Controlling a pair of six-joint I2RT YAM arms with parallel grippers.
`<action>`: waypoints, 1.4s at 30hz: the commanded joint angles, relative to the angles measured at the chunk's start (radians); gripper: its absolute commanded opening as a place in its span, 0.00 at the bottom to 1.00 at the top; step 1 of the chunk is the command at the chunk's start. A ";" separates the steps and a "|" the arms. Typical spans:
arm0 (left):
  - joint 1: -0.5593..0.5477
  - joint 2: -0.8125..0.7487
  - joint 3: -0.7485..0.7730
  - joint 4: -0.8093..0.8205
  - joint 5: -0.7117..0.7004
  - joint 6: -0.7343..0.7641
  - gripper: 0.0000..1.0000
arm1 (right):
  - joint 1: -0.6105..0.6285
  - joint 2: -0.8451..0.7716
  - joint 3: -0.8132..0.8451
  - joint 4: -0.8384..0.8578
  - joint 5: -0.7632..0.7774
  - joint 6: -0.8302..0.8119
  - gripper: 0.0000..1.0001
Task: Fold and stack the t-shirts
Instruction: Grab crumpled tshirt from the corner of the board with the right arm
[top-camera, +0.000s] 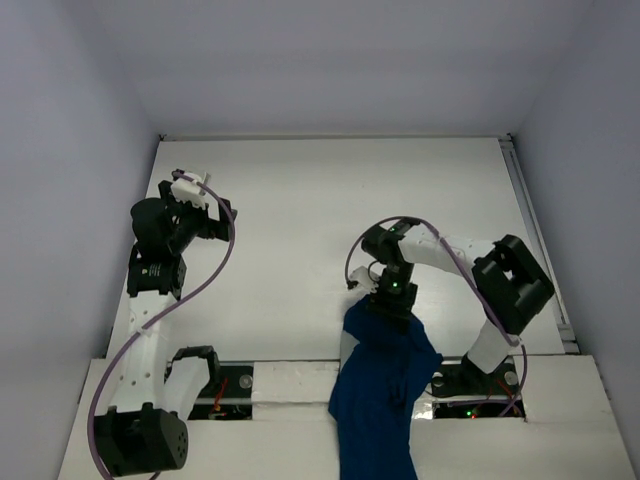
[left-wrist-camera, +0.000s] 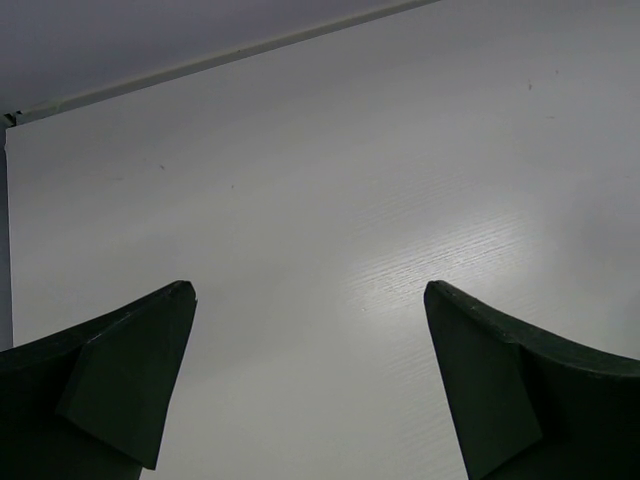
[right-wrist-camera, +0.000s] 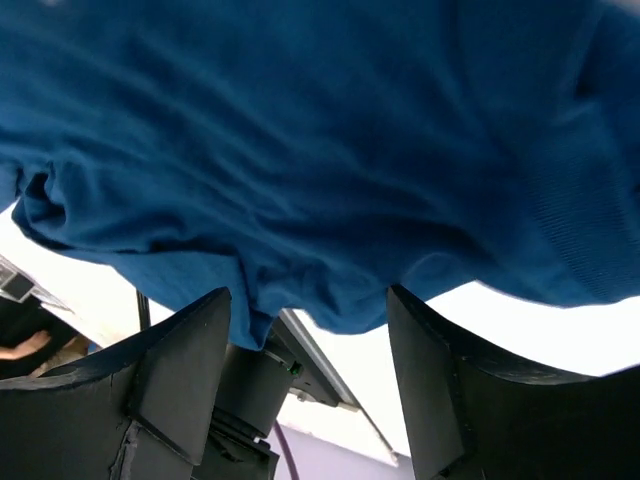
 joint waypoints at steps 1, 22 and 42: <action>0.005 -0.024 0.023 0.042 0.020 -0.012 0.99 | 0.003 0.031 0.066 0.001 0.038 0.043 0.70; 0.005 -0.048 0.008 0.050 0.044 0.023 0.99 | 0.032 0.175 0.091 0.000 0.130 0.087 0.57; 0.005 0.029 0.043 0.084 0.072 -0.015 0.99 | -0.124 0.076 0.812 0.102 0.417 0.141 0.00</action>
